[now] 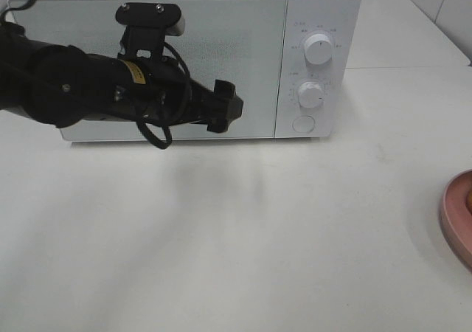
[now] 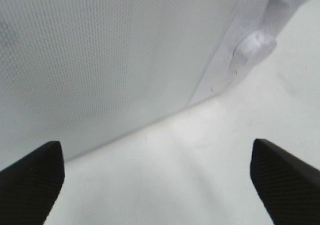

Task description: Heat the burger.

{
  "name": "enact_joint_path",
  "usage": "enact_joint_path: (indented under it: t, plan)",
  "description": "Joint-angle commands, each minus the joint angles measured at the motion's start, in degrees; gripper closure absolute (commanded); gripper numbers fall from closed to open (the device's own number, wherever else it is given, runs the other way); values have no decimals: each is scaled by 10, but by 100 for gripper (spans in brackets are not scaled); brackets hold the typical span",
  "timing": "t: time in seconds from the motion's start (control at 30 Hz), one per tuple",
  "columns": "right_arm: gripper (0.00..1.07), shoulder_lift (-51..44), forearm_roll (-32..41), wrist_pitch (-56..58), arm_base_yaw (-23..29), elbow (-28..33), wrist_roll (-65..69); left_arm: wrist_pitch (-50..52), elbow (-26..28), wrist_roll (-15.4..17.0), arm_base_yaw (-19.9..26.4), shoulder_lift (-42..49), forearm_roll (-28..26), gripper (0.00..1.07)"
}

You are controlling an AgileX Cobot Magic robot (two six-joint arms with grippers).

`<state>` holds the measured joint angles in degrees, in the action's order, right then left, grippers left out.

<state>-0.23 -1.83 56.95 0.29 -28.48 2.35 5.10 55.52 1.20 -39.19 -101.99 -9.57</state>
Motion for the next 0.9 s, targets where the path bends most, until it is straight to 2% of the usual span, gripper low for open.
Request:
enact_joint_path:
  t: [0.03, 0.1, 0.13, 0.2, 0.3, 0.33, 0.4, 0.57, 0.67, 0.7, 0.73, 0.8, 0.9]
  plan:
    - [31, -15, 0, 1, -1, -1, -3, -78, -5, 2, -3, 29, 2, 6]
    - [31, -15, 0, 1, -1, -1, -3, -104, -5, 2, -3, 38, 2, 6]
    - [31, -15, 0, 1, -1, -1, -3, -171, -5, 2, -3, 56, 3, 6]
    - [31, -15, 0, 1, -1, -1, -3, -201, -5, 2, -3, 66, 5, 6]
    - [31, -15, 0, 1, -1, -1, -3, -329, -5, 2, -3, 114, 5, 6]
    - [31, -15, 0, 1, -1, -1, -3, -329, -5, 2, -3, 114, 5, 6]
    - [31, -15, 0, 1, -1, -1, -3, -410, -5, 2, -3, 145, 13, 6]
    - [31, -15, 0, 1, -1, -1, -3, -482, -5, 6, 6, 178, 18, 6]
    - [31, -15, 0, 1, -1, -1, -3, -529, -5, 6, 34, 198, 14, 6]
    - [31, -15, 0, 1, -1, -1, -3, -557, -5, 3, 66, 211, 13, 6]
    - [31, -15, 0, 1, -1, -1, -3, -557, -5, 3, 66, 211, 13, 6]
    - [31, -15, 0, 1, -1, -1, -3, -591, -5, 1, 119, 231, 13, 6]
    - [31, -15, 0, 1, -1, -1, -3, -602, -5, -1, 139, 240, 13, 6]
